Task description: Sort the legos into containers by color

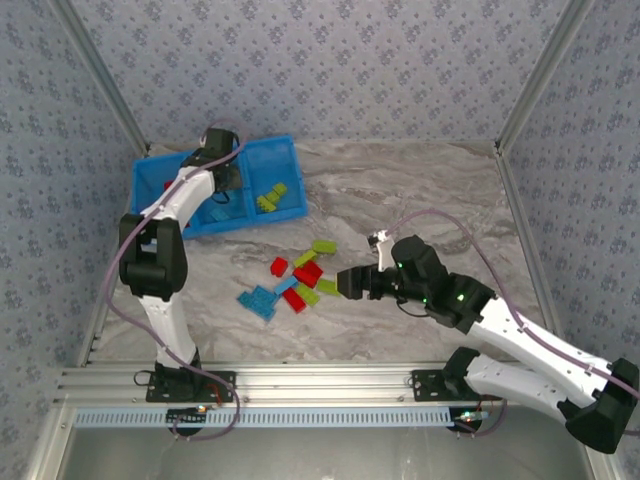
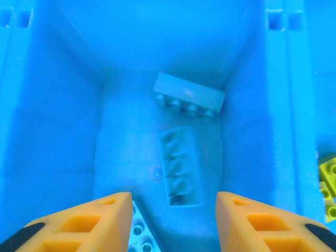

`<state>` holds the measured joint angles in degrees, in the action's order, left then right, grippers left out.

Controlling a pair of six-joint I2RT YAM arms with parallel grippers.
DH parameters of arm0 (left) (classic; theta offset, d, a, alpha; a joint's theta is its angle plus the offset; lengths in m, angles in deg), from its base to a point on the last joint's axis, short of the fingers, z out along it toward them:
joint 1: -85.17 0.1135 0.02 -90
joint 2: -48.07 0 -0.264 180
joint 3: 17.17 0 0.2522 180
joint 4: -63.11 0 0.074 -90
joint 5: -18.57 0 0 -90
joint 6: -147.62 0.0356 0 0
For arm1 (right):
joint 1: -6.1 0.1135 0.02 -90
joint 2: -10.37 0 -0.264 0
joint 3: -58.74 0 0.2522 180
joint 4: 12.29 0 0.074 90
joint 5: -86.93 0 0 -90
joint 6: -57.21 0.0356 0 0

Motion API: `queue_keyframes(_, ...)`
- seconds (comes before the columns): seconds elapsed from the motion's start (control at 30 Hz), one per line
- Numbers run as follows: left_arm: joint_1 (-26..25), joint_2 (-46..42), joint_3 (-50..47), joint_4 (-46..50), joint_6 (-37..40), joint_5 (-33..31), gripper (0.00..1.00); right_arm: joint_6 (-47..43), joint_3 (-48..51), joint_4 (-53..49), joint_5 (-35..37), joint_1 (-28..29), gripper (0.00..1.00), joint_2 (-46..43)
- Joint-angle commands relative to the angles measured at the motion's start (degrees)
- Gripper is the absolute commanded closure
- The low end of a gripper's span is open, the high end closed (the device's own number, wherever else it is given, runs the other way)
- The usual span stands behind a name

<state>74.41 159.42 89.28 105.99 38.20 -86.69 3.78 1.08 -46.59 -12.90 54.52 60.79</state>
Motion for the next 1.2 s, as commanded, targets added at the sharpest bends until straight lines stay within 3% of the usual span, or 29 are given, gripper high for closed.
queue_keyframes(0.0, -0.3, -7.5, -1.2, 0.3, -0.8, 2.1, 0.53, 0.9, 0.9, -0.2, 1.0, 0.5, 0.21, 0.0)
queue_keyframes(0.1, -3.0, -17.9, -8.8, -0.8, -0.9, 6.1, 0.53, 0.0, 0.9, 1.2, 1.3, 0.6, 0.21, 1.7)
queue_keyframes(0.2, -9.9, -28.9, -14.9, -1.2, 6.1, 8.3, 0.52, -2.9, 0.6, 2.6, 3.0, 0.5, 0.20, 5.4)
queue_keyframes(0.33, -20.1, -42.6, -21.8, -0.5, 22.7, 13.3, 0.51, -8.9, -1.8, 2.9, 3.4, 0.5, 0.20, 14.6)
queue_keyframes(0.47, -25.0, -54.1, -31.6, 1.1, 42.9, 26.6, 0.47, -15.1, -4.4, 2.6, 5.9, 0.3, 0.19, 24.7)
queue_keyframes(0.57, -27.2, -59.9, -39.4, 3.6, 59.0, 34.5, 0.40, -22.7, -5.3, 2.5, 7.3, 0.4, 0.17, 31.1)
queue_keyframes(0.63, -28.5, -61.5, -43.0, 4.7, 65.2, 36.9, 0.30, -26.1, -6.2, 1.9, 9.0, 0.3, 0.15, 34.9)
queue_keyframes(0.8, -28.6, -58.4, -45.7, 4.1, 69.9, 38.9, 0.18, -31.4, -10.8, -1.0, 11.0, 0.5, 0.16, 44.4)
queue_keyframes(0.87, -28.6, -56.1, -44.9, 6.1, 71.2, 38.9, 0.18, -31.9, -12.1, -0.8, 11.0, 0.4, 0.23, 47.3)
queue_keyframes(0.97, -28.3, -54.6, -44.9, 7.6, 72.3, 38.7, 0.17, -31.3, -11.7, 2.2, 10.3, 0.4, 0.43, 49.0)
queue_keyframes(1.17, -27.8, -57.5, -48.4, 5.2, 73.1, 38.5, 0.15, -29.8, -10.2, 2.5, 10.5, 0.4, 0.71, 47.2)
